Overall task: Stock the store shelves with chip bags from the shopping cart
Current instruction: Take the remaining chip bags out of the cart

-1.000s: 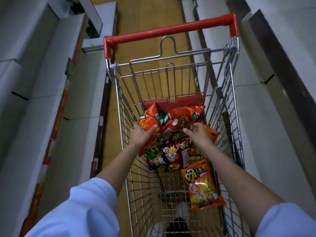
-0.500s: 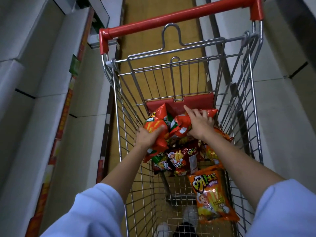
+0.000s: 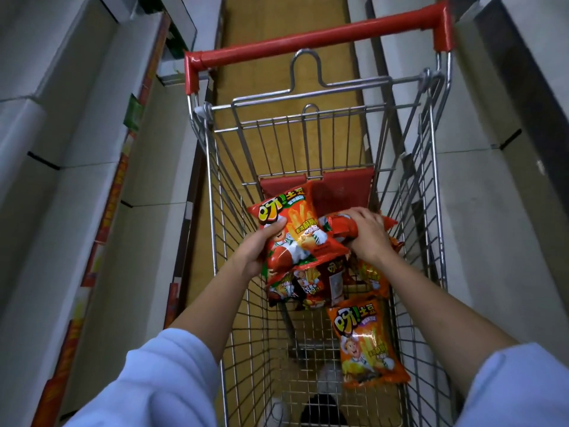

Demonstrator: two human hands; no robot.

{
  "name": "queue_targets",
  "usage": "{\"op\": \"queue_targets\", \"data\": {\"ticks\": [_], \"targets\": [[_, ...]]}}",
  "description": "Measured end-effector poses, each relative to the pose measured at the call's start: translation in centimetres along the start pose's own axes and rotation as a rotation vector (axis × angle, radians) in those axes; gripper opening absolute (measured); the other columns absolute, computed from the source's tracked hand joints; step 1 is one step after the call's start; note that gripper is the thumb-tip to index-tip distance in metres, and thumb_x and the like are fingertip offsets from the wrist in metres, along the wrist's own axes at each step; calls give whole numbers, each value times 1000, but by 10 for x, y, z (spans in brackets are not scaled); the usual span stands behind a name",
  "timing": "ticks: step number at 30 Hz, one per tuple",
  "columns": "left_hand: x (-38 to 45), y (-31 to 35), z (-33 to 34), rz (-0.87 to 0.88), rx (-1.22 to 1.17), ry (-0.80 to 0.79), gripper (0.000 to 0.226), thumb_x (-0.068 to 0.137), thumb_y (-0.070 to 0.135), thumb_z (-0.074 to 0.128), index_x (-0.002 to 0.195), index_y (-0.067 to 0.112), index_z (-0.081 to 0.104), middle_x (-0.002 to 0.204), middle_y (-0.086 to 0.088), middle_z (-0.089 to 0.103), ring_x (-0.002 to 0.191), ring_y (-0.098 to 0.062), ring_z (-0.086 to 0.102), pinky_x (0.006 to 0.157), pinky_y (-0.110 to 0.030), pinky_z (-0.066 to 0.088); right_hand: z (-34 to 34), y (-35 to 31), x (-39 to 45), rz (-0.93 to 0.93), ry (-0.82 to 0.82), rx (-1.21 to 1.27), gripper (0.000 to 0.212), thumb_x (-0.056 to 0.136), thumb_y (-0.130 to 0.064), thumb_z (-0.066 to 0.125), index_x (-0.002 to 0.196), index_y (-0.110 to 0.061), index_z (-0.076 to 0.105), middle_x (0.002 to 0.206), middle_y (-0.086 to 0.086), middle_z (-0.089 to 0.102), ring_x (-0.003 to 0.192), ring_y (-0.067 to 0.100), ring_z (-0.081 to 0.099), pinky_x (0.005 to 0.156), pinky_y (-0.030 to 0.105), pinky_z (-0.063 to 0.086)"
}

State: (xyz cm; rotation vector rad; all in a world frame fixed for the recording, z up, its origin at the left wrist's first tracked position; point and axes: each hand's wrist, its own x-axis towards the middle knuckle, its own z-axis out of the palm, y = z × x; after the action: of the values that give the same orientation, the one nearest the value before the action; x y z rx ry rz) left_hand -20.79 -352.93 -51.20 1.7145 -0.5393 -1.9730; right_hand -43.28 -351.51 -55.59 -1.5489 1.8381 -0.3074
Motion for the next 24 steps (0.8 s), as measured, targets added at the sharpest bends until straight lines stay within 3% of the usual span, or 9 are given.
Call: {"op": "queue_targets", "data": {"ticks": [3,5,10,12,16,19,20,22,24], "targets": [[-12,13,-3,68,-38,-50,51,75,26,73,118,4,57,116,-18,66,106,-36,63,97,-50,48,-11,-5,-14,103,99,239,68,69,-22,85,130,-22,54,131,7,55,124,32,47,106,45,36],[-25,24,-7,103,-30,-32,37,85,20,66,114,0,56,108,-19,66,99,-36,64,98,-50,48,-25,-12,-28,203,149,456,73,68,-24,86,132,-22,51,127,6,60,119,28,53,104,48,42],[-64,44,-13,208,69,-112,44,82,13,66,122,6,49,98,-15,67,79,-28,68,70,-39,59,-51,-30,-66,370,193,936,88,55,-61,82,130,-27,52,120,-2,65,109,23,61,102,49,45],[-83,48,-16,230,110,-169,54,68,17,73,118,13,51,94,-12,71,77,-27,70,67,-39,61,-59,-37,-82,357,186,1007,100,44,-73,79,129,-27,53,120,0,66,109,24,63,102,52,45],[-114,51,-25,268,130,-235,67,67,19,81,125,13,48,93,-10,73,78,-28,71,71,-41,60,-75,-61,-116,252,205,991,62,56,-66,74,107,-36,58,113,-3,69,105,21,65,101,50,46],[-137,55,-31,300,83,-273,73,53,28,87,117,8,59,89,-11,74,73,-26,72,62,-37,60,-83,-77,-138,207,206,911,70,51,-70,78,110,-37,60,113,-6,69,104,18,65,99,48,48],[-146,56,-33,295,35,-293,63,47,32,91,102,8,69,83,-12,74,68,-25,72,57,-34,60,-85,-82,-145,202,198,896,77,50,-72,78,114,-33,60,110,-6,70,97,17,67,93,44,51],[-159,59,-37,285,-101,-331,28,64,36,79,72,9,77,79,-12,73,64,-24,72,56,-34,60,-92,-98,-162,185,171,850,79,51,-71,75,113,-24,60,93,-3,71,67,12,63,63,28,52],[-172,62,-44,298,-174,-389,28,73,36,69,73,9,77,88,-15,71,70,-26,72,64,-38,60,-94,-116,-181,173,124,845,61,61,-61,72,105,-22,57,89,3,68,52,12,55,48,23,41]]}}
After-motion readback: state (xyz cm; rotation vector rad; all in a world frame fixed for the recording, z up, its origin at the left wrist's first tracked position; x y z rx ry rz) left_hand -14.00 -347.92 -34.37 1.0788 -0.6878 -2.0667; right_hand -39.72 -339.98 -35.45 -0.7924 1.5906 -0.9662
